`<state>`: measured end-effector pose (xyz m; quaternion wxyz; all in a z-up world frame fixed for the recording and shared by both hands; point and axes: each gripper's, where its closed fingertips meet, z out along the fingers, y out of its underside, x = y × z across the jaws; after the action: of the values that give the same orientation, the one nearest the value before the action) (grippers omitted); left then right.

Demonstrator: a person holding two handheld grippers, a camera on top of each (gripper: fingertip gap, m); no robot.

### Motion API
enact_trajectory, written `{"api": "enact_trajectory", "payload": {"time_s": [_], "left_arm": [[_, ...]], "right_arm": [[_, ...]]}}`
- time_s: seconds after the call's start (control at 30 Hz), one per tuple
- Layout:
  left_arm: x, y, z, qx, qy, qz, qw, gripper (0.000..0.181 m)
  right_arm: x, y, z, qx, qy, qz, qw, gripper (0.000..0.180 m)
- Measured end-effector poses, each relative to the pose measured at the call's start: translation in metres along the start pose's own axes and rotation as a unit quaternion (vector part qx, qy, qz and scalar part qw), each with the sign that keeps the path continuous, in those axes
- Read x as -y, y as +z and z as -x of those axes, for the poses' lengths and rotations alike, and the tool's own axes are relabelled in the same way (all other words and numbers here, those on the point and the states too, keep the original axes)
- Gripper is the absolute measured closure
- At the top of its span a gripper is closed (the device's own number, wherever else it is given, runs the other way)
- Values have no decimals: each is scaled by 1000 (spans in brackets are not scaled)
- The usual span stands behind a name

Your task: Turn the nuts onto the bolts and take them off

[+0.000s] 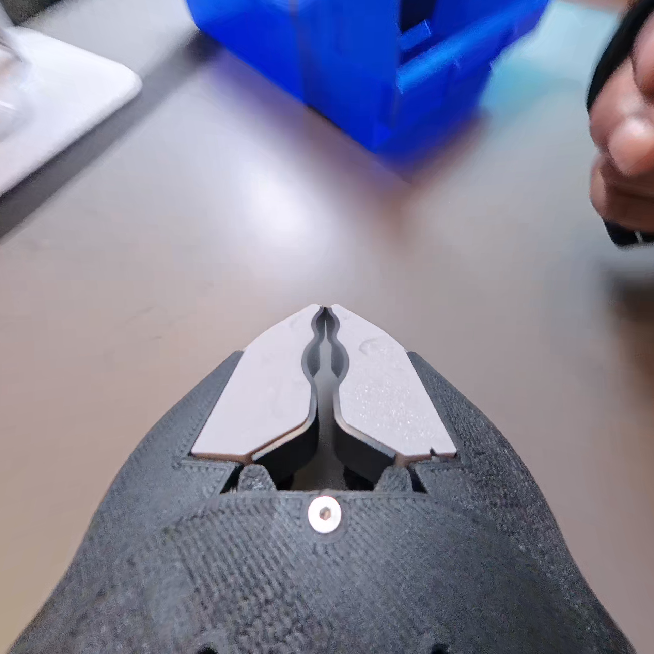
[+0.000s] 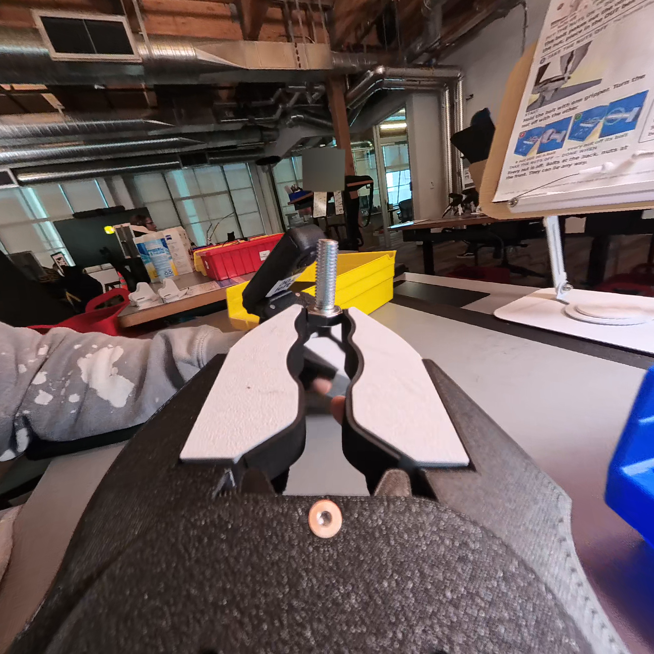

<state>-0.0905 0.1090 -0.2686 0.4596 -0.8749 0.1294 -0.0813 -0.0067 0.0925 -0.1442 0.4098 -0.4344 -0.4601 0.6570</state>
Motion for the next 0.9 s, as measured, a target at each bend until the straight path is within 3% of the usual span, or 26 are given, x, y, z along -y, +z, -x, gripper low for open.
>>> {"api": "enact_trajectory", "payload": {"time_s": [0.03, 0.17, 0.2, 0.27, 0.3, 0.37, 0.47, 0.63, 0.9], "left_arm": [[8, -2, 7, 29, -13, -37, 999, 180], [34, -16, 48, 187, 26, -90, 978, 180], [42, -26, 61, 227, -2, -113, 967, 180], [64, -41, 54, 187, -100, -238, 948, 180], [69, -46, 52, 177, -106, -266, 941, 180], [71, -51, 51, 170, -75, -212, 960, 180], [98, -80, 46, 170, -65, -284, 942, 180], [98, -98, 47, 172, -48, -287, 941, 180], [140, -207, 42, 114, -74, -369, 920, 177]], "right_arm": [[-2, 1, 4, 7, -1, 3, 1000, 162], [-13, 8, 18, 36, -6, 25, 999, 162], [-15, 9, 20, 37, -9, 28, 999, 161], [-17, 10, 18, 33, -1, 28, 999, 161], [-17, 10, 17, 33, 8, 26, 999, 161], [-16, 8, 19, 40, 17, 23, 999, 161], [-11, 9, 24, 59, 19, 18, 998, 161], [-21, 11, 21, 65, 56, 29, 996, 161], [-23, 11, 26, 67, 46, 34, 996, 161]]}}
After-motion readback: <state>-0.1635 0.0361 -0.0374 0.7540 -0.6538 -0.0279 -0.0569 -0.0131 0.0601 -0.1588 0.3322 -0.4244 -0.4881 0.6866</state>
